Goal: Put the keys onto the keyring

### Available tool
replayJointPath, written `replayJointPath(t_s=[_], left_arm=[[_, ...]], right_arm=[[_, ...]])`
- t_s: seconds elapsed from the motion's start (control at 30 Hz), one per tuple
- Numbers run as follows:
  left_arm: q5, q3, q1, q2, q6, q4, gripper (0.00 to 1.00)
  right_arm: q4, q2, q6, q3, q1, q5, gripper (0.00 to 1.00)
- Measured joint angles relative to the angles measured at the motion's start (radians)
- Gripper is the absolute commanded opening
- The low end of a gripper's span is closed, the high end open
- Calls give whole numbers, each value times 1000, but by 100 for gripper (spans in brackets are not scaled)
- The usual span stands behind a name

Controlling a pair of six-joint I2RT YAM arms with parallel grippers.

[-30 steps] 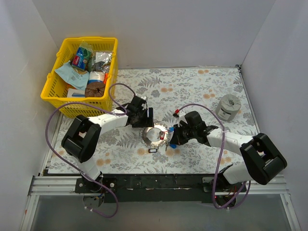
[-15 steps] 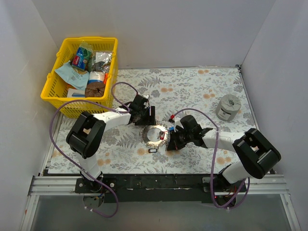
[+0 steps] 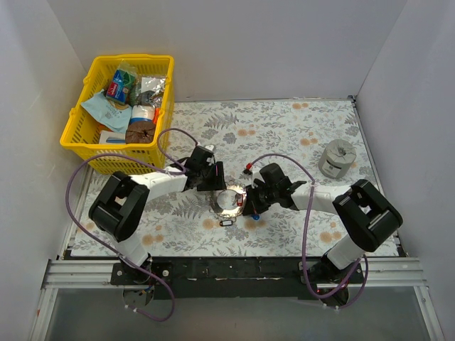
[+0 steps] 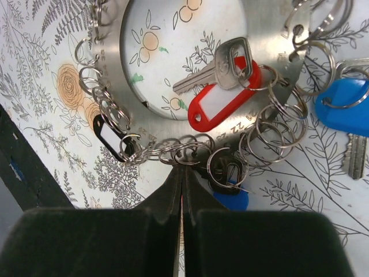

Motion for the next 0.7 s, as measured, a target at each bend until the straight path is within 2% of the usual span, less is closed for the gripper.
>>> replayJointPath(t_s=[0.43, 0.7], left_arm=[[-2, -171, 13, -154, -92, 8, 50], [1, -188, 0, -191, -125, -42, 51]], right_arm=[[-70, 26, -51, 57, 0, 27, 1], [-103, -10, -68, 58, 0, 80, 1]])
